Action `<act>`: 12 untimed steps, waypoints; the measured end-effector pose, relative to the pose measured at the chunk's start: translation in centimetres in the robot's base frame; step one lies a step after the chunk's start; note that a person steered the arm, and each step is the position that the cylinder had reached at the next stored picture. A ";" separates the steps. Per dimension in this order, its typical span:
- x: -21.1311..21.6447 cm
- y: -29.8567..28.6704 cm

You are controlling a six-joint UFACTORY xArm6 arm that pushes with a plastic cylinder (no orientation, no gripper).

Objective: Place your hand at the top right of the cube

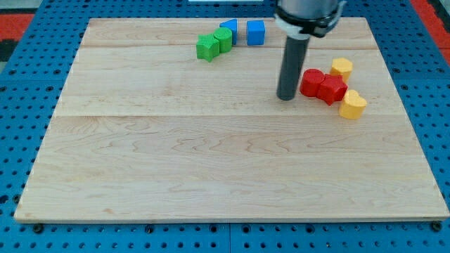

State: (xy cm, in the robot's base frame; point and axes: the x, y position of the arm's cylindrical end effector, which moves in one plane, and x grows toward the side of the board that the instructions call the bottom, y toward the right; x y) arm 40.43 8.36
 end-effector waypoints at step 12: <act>-6.1 -25.3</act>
State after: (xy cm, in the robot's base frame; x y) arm 34.30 -16.92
